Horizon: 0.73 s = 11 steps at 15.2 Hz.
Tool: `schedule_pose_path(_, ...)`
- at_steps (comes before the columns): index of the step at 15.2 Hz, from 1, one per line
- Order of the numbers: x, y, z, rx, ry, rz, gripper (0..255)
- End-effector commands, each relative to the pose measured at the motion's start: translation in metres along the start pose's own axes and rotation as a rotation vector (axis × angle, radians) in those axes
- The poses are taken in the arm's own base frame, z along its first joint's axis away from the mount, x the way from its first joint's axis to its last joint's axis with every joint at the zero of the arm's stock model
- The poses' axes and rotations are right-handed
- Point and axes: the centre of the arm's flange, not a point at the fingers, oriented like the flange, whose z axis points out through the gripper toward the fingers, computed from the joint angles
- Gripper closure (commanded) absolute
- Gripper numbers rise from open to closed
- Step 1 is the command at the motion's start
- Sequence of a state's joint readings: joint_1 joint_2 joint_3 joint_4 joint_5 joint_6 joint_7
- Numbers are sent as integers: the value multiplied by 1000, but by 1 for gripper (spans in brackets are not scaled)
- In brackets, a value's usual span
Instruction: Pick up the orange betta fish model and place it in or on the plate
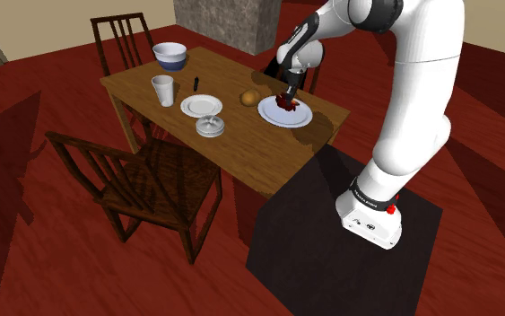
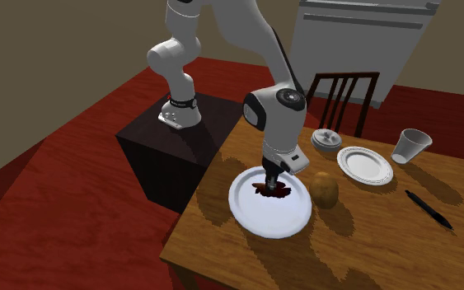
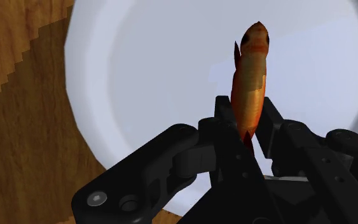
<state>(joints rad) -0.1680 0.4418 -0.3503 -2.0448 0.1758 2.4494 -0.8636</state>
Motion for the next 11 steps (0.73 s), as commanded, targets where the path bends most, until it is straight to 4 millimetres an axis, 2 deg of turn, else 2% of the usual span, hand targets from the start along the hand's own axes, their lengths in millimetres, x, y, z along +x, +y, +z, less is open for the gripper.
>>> schedule_pose_path(1, 0, 0, 0, 0, 0, 0, 255)
schedule_pose_path(4, 0, 0, 0, 0, 0, 0, 255)
schedule_pose_path(5, 0, 0, 0, 0, 0, 0, 0)
schedule_pose_path(10, 0, 0, 0, 0, 0, 0, 0)
schedule_pose_path(11, 0, 0, -13, 0, 0, 0, 0)
